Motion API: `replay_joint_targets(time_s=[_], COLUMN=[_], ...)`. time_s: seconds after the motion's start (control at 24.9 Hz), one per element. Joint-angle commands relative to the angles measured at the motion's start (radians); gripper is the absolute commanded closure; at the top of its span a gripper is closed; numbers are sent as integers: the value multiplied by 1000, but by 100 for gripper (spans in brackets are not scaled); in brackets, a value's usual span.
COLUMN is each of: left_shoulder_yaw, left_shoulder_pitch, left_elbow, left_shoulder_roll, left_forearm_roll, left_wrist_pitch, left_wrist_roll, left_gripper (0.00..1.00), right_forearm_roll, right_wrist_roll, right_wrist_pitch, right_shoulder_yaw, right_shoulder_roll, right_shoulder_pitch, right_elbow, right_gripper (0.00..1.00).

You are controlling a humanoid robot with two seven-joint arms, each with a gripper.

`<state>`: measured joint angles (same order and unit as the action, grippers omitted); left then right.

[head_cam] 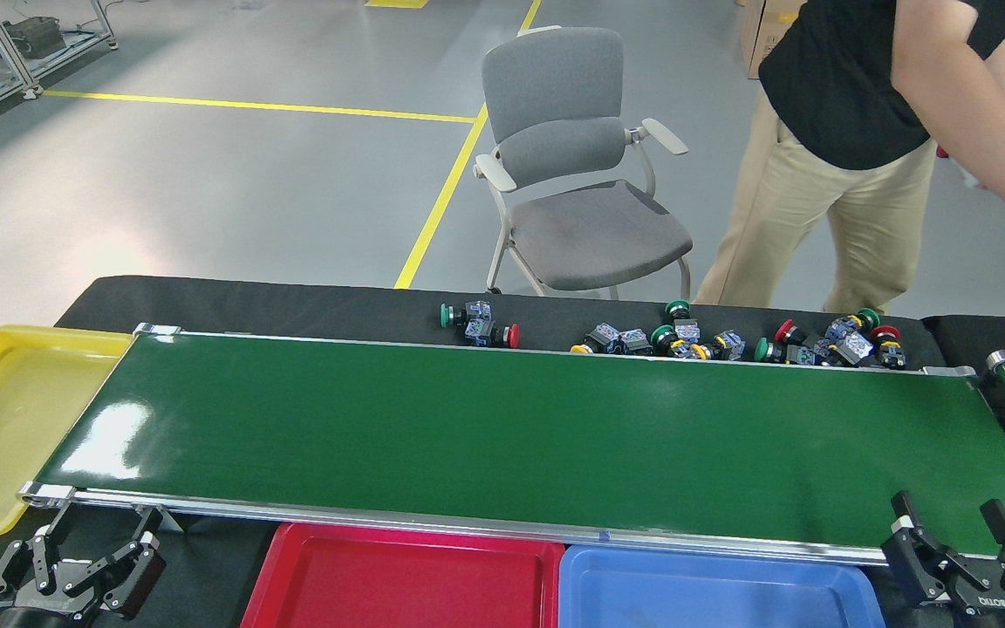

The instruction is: Pick switch part from conveyor to tray

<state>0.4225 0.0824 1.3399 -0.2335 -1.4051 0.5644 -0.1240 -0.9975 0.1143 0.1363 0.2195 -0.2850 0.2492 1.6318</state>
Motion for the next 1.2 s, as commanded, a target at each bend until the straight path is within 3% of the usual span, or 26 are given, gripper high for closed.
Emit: replay_joint_targets(time_s=[0.0,0.84,1.16], left_shoulder_yaw=[7,50,42], left_shoulder_pitch=[0,30,30], left_elbow=[8,18,19], left_shoulder_roll=[-4,5,-4], left_forearm_roll=[6,60,60], left_wrist_pitch=[-1,2,5], left_wrist_roll=[-8,-9,-9], left_gripper=[0,0,0], right_forearm_roll=[-1,-16,-30], right_wrist_roll=[-1,-2,-2], right_wrist_pitch=[-1,-40,-43], right_shoulder_yaw=[-2,-38,-38], right_shoulder_roll=[1,3,26], right_shoulder_pitch=[-18,-45,-12], right_elbow=[10,10,71], right_gripper=[1,1,1])
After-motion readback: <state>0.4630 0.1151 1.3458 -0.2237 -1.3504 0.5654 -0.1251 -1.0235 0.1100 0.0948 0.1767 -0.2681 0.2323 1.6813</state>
